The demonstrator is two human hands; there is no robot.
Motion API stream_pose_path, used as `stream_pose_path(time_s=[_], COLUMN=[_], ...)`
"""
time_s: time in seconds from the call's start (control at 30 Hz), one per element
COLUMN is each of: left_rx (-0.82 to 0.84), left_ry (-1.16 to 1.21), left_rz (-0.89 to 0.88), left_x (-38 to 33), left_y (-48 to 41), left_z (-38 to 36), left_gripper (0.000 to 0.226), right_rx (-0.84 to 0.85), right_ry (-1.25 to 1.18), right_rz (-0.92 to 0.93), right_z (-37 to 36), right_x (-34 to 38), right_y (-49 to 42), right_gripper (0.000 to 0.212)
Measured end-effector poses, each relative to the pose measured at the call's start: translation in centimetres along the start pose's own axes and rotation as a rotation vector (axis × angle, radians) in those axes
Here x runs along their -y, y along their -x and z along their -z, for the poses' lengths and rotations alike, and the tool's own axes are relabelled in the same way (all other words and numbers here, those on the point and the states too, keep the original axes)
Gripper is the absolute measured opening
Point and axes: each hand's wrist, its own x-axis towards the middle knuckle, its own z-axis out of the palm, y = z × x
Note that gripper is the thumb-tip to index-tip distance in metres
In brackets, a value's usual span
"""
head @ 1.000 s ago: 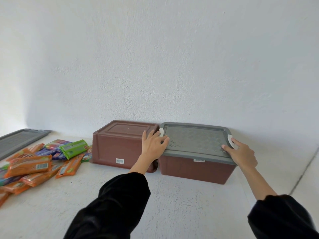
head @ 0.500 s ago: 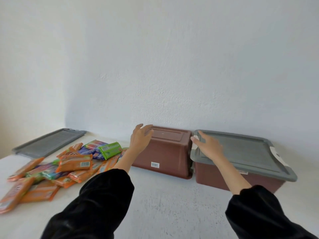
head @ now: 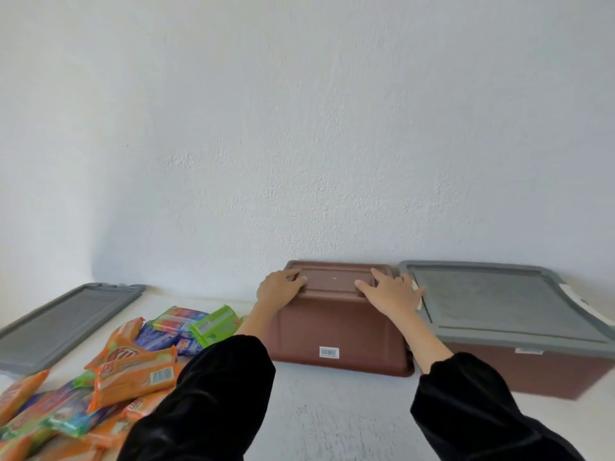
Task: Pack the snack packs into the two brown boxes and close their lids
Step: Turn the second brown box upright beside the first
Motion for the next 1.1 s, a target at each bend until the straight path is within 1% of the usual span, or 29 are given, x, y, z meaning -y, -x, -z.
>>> stream_pose_path(time_s=[0.17,0.2,0.27,0.3,0.4,0.43,0.57,0.67,0.87,0.97,1.1], left_rx=[0.051,0.052,0.024,0.008,-0.064,-0.094,-0.193,-0.231,-0.205,-0.184,-0.158], left_ry=[-0.034,-0.019,0.031,0.060,0.126,0.143,0.193,0.167,0.046,0.015,-0.006], left_rz=[0.016,0.025,0.025,0.023,0.040,0.037,0.008,0.002,0.005,0.004,0.025], left_x=[0.3,0.3,0.3,0.4,1.1,1.3,1.4,1.4,0.6,0.1,-0.3], left_y=[-0.6,-0.5,-0.1,0.1,0.8,1.2,3.5,6.2,14.5,18.7,24.2], left_z=[0.3,0.3,0.3,0.3,0.8,1.2,3.2,4.5,4.0,2.5,0.1], left_gripper=[0.046,0.041,0.019,0.016,0.043,0.046,0.046,0.046,0.048,0.049,0.051], right_rx=[-0.013,-0.014,-0.013,-0.013,-0.036,-0.046,-0.114,-0.110,-0.018,0.002,0.023], right_ry=[-0.029,-0.047,-0.076,-0.096,-0.214,-0.261,-0.472,-0.496,-0.581,-0.606,-0.560], right_rz=[-0.058,-0.062,-0.057,-0.051,-0.016,-0.001,0.084,0.138,0.140,0.096,0.067], right_z=[0.2,0.3,0.6,0.8,1.7,2.0,4.0,5.2,5.1,4.6,4.8], right_x=[0.5,0.5,0.5,0.6,1.0,1.2,2.6,2.9,-0.1,-2.7,-5.8], right_y=[-0.1,0.0,0.4,0.7,1.5,1.9,4.4,7.1,14.4,18.0,22.9], right_gripper=[0.056,0.056,0.055,0.056,0.059,0.060,0.058,0.056,0.054,0.055,0.053])
